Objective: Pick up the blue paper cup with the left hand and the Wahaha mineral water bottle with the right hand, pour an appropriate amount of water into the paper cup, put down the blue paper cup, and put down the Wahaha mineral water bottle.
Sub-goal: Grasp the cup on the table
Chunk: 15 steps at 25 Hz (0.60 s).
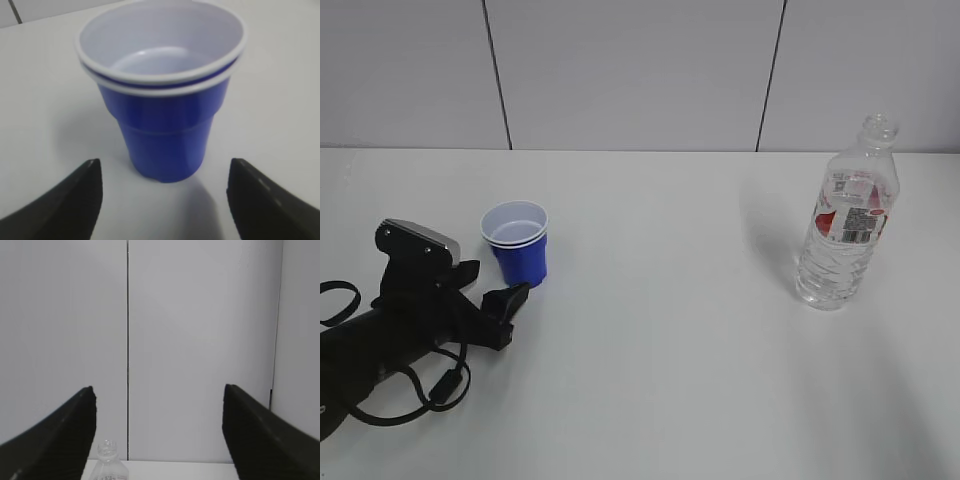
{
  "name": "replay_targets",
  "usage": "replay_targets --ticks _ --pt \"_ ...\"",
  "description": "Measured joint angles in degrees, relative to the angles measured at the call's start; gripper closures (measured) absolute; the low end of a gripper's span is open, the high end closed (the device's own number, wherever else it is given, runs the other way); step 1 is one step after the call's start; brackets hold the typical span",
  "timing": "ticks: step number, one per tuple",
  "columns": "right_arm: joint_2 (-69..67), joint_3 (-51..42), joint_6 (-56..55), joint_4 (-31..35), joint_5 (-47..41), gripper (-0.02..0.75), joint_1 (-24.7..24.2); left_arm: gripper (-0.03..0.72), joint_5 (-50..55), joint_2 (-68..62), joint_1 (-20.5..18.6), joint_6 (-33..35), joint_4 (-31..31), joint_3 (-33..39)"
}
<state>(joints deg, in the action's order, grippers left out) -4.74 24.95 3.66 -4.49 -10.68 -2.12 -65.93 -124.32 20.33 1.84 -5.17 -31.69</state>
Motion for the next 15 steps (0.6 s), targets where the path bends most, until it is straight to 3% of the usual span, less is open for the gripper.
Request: replay_targets --ticks 15 --pt "0.0 0.0 -0.2 0.0 0.0 0.151 0.0 0.101 0.0 -0.1 0.0 0.0 -1.7 -3.2"
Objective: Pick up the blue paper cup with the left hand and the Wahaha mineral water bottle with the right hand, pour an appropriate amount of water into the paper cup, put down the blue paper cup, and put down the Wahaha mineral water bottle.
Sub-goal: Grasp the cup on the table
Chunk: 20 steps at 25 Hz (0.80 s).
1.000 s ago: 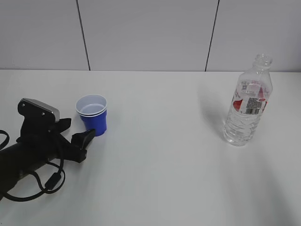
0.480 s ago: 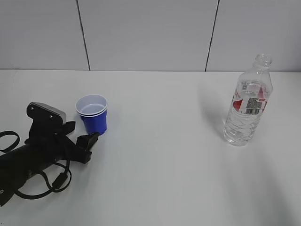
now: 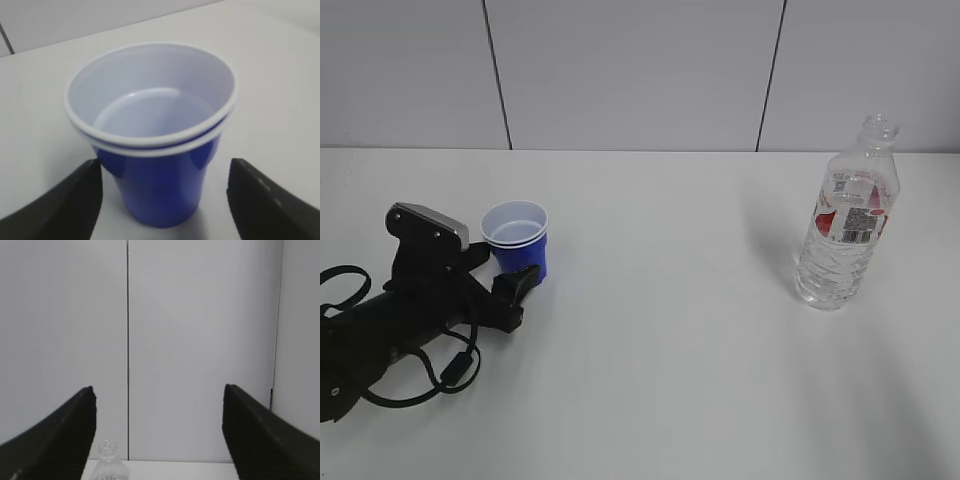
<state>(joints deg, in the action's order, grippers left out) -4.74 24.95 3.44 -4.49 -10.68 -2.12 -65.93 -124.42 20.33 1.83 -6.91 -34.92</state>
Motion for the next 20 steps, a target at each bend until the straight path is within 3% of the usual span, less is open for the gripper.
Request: replay_targets --ticks 20 --pt "0.0 0.0 0.0 1.0 0.0 0.150 0.0 0.101 0.0 -3.2 0.0 -1.8 -1.0 -3.9"
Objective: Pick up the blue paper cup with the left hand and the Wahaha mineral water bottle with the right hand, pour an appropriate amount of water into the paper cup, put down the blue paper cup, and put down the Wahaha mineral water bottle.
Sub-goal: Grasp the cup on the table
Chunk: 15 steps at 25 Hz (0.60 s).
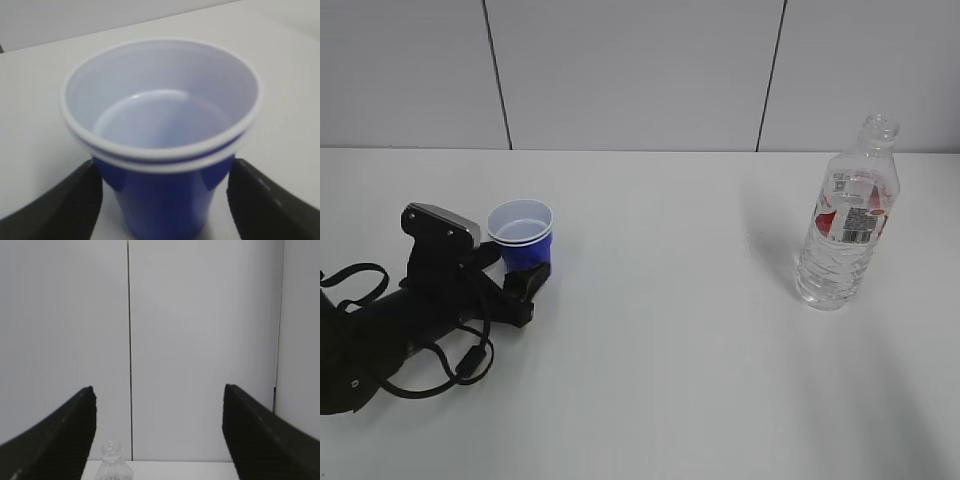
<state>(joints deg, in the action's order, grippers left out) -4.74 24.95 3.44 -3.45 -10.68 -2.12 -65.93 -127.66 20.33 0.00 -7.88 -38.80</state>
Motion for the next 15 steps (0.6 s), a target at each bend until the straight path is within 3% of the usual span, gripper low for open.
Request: replay_targets --ticks 15 --pt "0.0 0.0 -0.1 0.0 0.0 0.150 0.0 0.101 0.0 -0.1 0.0 -1.5 0.0 -2.6"
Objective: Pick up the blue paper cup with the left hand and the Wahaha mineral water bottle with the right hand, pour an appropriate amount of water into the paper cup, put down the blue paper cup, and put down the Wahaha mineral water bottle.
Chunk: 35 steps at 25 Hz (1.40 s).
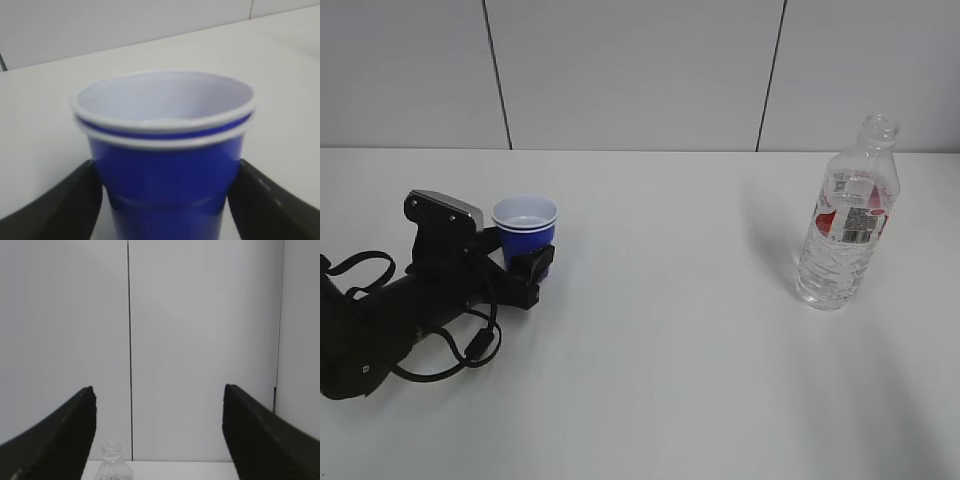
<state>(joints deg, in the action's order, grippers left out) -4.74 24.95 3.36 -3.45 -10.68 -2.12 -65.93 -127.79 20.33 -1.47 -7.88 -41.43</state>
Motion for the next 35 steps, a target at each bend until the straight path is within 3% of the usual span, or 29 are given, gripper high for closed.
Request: replay_targets --ticks 19,26,35 --pt "0.0 0.0 0.0 0.0 0.0 0.151 0.0 0.104 0.0 -0.9 0.0 -0.9 0.2 -1.1" --pt "0.0 0.0 0.0 0.0 0.0 0.151 0.0 0.186 0.0 -0.9 0.0 -0.9 0.2 -1.1" --pt "0.0 0.0 0.0 0.0 0.0 0.152 0.0 0.197 0.0 -0.9 0.0 -0.9 0.2 -1.1"
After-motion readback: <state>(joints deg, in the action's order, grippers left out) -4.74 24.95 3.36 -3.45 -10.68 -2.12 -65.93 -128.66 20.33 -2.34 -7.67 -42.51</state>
